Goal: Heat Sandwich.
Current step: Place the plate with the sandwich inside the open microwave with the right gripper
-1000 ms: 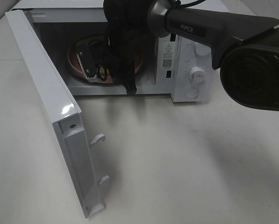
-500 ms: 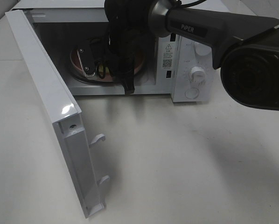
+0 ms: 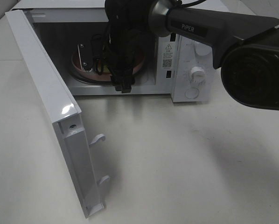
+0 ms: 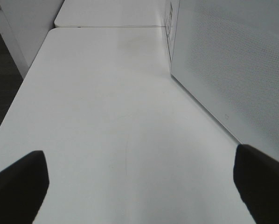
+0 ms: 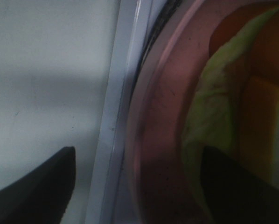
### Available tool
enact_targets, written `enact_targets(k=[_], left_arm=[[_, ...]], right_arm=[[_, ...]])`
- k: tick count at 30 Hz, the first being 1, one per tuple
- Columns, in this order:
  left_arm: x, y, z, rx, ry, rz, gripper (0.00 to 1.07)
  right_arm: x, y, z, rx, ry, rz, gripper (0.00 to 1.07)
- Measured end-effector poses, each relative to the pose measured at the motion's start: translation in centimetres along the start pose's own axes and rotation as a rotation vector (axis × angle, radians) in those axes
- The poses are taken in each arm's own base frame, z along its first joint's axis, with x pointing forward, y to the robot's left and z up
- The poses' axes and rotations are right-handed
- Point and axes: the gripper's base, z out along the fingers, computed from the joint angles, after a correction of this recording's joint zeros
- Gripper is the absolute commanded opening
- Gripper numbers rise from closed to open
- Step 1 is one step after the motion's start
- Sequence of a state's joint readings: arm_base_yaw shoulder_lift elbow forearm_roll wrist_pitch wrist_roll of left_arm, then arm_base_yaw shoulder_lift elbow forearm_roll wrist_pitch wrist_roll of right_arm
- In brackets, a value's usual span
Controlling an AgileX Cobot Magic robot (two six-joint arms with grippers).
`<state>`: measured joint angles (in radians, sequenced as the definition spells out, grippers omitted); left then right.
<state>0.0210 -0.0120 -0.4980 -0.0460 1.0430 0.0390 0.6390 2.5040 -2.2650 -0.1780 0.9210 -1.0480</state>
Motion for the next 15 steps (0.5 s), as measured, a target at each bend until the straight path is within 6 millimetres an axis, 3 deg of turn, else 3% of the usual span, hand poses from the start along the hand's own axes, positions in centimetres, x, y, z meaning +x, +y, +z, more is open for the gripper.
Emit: enact_targets(k=[15], left_arm=[[0.0, 0.0, 0.0, 0.0, 0.0, 0.0, 1.03]], right_arm=[[0.02, 0.04, -0.1, -0.001, 0.0, 0.026, 0.76]])
